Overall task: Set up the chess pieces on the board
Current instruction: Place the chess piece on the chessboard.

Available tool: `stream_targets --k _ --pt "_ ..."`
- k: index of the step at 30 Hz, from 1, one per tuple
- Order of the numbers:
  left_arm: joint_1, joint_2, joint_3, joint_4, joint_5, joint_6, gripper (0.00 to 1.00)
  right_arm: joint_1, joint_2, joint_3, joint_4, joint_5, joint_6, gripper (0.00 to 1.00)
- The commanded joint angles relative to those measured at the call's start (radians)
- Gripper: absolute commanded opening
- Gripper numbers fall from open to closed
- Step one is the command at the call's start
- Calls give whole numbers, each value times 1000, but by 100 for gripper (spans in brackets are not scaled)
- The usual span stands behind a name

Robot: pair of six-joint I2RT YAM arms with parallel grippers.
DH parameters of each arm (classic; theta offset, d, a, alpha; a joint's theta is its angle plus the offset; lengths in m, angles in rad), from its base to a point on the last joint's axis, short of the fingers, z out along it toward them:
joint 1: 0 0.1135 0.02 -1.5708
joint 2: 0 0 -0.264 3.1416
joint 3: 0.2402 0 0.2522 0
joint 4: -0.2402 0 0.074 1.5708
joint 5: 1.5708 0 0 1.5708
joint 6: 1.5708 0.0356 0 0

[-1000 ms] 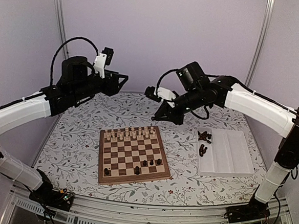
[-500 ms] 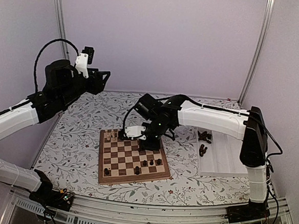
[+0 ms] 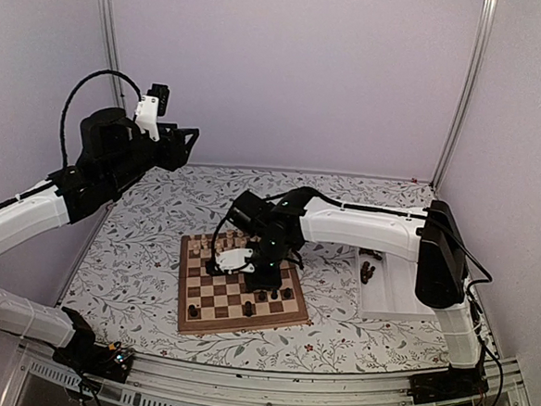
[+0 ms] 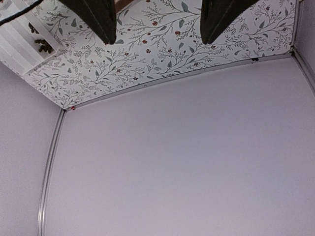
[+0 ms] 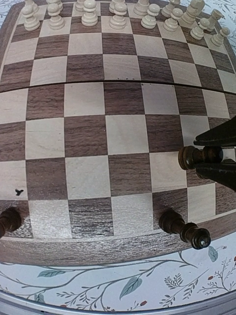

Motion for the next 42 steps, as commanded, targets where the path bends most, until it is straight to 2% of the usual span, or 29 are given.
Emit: stream_targets --k 1,31,36,42 --pt "9 -21 2 14 -5 10 59 10 23 31 -18 -8 -9 6" --pt "10 -21 2 13 9 12 60 27 69 53 -25 0 -7 12" --pt "10 -23 3 13 10 12 60 28 71 52 -24 6 -5 20" --pt "10 -21 4 13 13 12 60 31 68 53 -24 6 -5 23"
